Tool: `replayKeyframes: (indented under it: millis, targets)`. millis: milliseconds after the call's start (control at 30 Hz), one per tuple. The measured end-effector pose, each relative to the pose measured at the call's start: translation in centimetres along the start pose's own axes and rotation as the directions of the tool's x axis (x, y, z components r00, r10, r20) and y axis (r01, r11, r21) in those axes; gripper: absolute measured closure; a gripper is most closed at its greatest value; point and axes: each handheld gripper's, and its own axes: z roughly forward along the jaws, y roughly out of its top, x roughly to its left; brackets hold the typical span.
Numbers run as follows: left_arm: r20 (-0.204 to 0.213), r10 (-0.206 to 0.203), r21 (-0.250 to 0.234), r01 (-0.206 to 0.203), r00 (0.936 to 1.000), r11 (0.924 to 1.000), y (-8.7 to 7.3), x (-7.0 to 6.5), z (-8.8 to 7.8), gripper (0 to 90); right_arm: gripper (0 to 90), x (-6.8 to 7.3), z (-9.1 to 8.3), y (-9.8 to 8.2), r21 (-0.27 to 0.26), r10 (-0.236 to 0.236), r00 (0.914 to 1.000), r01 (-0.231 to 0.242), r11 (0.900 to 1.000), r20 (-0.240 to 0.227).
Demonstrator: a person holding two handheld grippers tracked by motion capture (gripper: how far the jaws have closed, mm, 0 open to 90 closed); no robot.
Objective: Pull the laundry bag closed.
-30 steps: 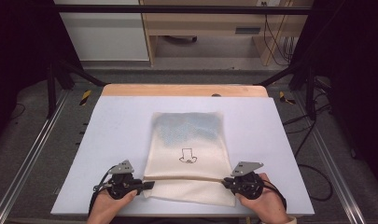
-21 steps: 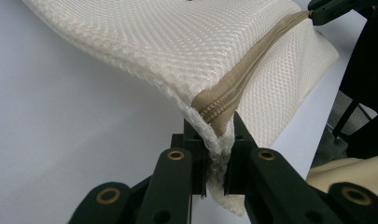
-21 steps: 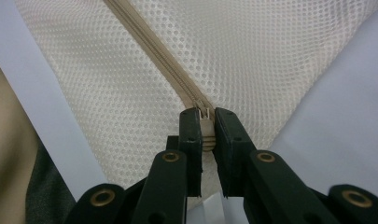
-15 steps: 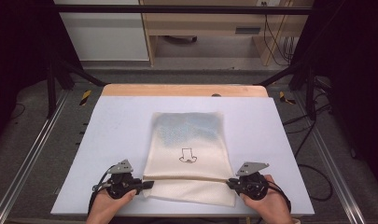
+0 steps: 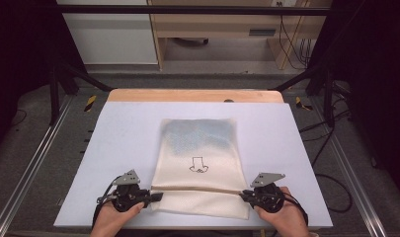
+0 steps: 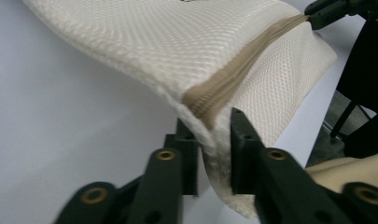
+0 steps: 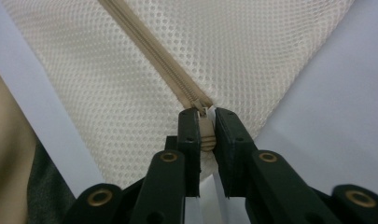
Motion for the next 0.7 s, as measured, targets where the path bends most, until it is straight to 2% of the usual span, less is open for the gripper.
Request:
replayKeyframes:
  millis: [67, 133, 167, 367, 467, 567, 633, 700]
  targets:
    - [-0.02, -0.011, -0.006, 0.011, 0.9998, 0.9999, -0.1, 0.0, -0.4, 57.7, 58.1, 0.0, 0.1, 0.0, -0.02, 0.021, 0.9998, -0.021, 1.0, -0.003]
    - [-0.04, -0.024, -0.009, 0.024, 0.9989, 0.9997, -0.2, 0.0, -0.8, 44.2, 43.9, 0.1, 0.3, 0.2, -0.031, 0.036, 0.9992, -0.035, 0.999, 0.019]
    - [-0.052, -0.025, -0.012, 0.024, 0.9984, 0.9996, -0.2, 0.1, -1.0, 40.2, 39.3, 0.1, 0.3, 0.4, -0.037, 0.043, 0.9987, -0.042, 0.998, 0.029]
    - [-0.137, -0.015, -0.028, 0.011, 0.9904, 0.9996, -0.2, 0.0, -1.8, 23.5, 23.5, 0.1, 0.3, 1.3, -0.055, 0.088, 0.9931, -0.084, 0.995, 0.077]
    - [-0.191, 0.002, -0.026, -0.007, 0.9816, 0.9996, 0.0, -0.1, -2.1, 16.9, 15.3, 0.0, 0.1, 1.6, -0.065, 0.114, 0.9879, -0.108, 0.992, 0.105]
    - [-0.231, 0.022, -0.016, -0.026, 0.9726, 0.9995, 0.0, 0.0, -2.4, 12.9, 12.2, -0.1, -0.1, 1.7, -0.074, 0.135, 0.9831, -0.126, 0.989, 0.124]
    - [-0.239, 0.018, -0.019, -0.023, 0.9708, 0.9996, 0.0, 0.1, -2.5, 11.7, 10.0, -0.2, -0.1, 1.7, -0.076, 0.142, 0.9802, -0.132, 0.988, 0.138]
    - [-0.261, 0.022, -0.025, -0.029, 0.9651, 0.9993, 0.1, 0.2, -2.8, 10.9, 8.2, -0.2, -0.2, 1.7, -0.084, 0.147, 0.9767, -0.135, 0.987, 0.156]
